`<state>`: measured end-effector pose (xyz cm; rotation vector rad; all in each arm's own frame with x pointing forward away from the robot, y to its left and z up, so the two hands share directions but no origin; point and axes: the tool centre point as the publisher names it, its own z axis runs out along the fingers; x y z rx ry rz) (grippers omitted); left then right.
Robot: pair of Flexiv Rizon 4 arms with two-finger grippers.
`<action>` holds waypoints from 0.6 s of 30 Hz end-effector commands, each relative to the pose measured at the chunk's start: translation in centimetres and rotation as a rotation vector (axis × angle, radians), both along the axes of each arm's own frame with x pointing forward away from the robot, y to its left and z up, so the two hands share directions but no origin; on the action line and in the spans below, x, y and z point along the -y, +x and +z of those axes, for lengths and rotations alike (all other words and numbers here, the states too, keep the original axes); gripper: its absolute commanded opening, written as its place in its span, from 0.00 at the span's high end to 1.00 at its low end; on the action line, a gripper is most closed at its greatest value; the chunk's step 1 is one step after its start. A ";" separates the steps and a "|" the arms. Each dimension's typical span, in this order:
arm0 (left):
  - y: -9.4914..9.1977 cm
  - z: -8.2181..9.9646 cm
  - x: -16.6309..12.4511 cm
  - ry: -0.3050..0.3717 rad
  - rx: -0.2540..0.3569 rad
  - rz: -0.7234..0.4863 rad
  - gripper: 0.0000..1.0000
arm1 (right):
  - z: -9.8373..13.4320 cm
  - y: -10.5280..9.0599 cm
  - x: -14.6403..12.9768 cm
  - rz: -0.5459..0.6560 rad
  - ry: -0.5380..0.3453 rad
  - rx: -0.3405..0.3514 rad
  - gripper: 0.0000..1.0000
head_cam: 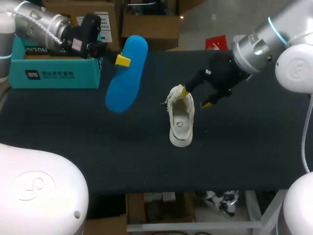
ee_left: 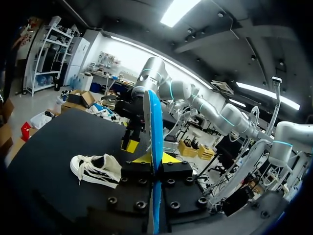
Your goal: Open the shoe tongue, take the insole out of the shoe, put the insole back into the shoe, and pack the shoe into the shoebox
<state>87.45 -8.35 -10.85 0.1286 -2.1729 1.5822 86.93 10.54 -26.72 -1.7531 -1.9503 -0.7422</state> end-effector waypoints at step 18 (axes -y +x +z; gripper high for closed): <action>-5.2 -2.2 6.6 -0.219 0.421 0.000 1.00 | 3.1 -2.7 1.0 -0.307 0.239 -0.425 0.00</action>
